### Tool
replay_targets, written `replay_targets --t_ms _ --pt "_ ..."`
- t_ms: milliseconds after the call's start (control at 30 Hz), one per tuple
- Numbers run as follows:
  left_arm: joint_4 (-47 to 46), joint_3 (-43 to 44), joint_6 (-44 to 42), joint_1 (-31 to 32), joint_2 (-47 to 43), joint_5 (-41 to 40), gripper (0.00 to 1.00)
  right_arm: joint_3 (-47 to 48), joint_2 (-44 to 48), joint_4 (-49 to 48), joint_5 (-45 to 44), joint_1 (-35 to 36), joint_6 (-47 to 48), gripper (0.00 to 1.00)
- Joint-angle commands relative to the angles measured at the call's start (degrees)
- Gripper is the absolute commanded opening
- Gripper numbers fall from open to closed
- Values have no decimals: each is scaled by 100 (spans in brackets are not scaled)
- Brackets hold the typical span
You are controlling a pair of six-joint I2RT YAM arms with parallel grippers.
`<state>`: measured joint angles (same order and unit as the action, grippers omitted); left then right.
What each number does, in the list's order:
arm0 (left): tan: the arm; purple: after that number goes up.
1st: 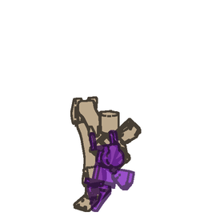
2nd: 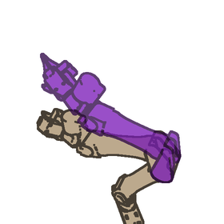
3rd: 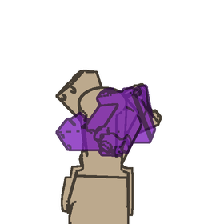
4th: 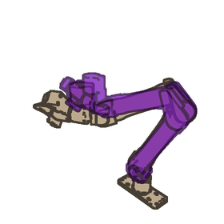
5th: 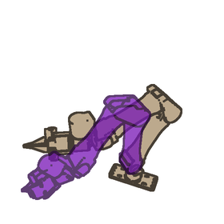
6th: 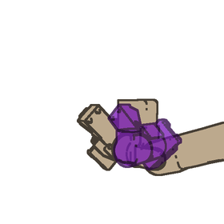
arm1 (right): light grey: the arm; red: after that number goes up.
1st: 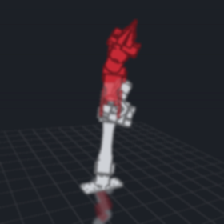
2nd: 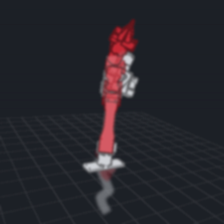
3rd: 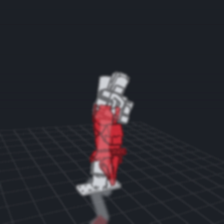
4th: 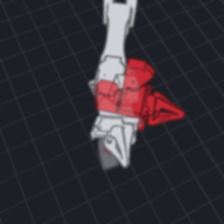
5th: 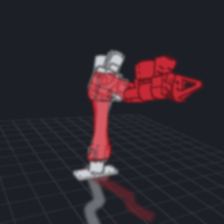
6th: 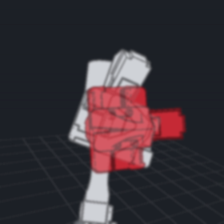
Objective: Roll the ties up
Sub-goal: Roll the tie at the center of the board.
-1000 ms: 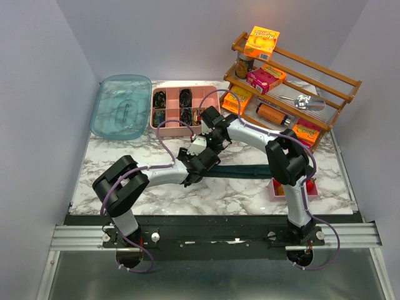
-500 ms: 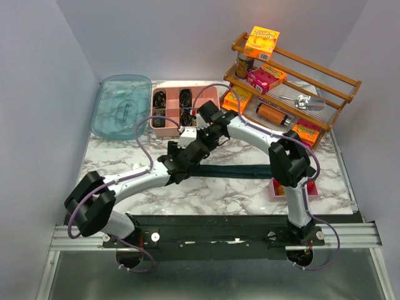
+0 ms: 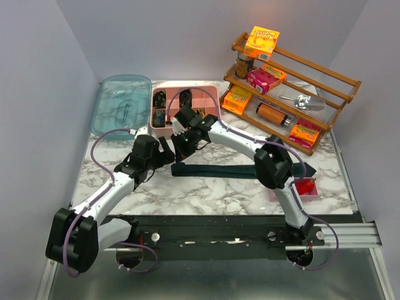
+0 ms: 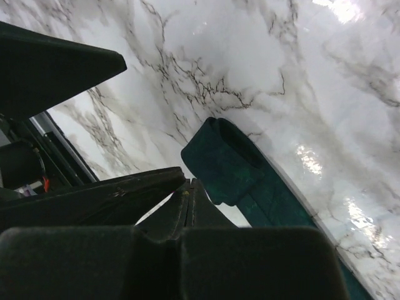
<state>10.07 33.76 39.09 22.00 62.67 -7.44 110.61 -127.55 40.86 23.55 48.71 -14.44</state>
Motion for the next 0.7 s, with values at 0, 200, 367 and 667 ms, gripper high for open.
replay_targets --t_ms 0,200,367,667 --pt "-943 -413 309 -476 34 1990 95 -56 -139 185 -52 -11 99 1" --pt "-1620 -818 476 -671 472 2502 94 -443 -25 89 -157 -19 90 1" --pt "-2131 -1160 626 -679 860 2669 90 -637 -33 27 -298 -10 81 1" --pt "-2386 -1538 679 -697 781 2414 85 -847 -139 -96 -325 -19 55 1"
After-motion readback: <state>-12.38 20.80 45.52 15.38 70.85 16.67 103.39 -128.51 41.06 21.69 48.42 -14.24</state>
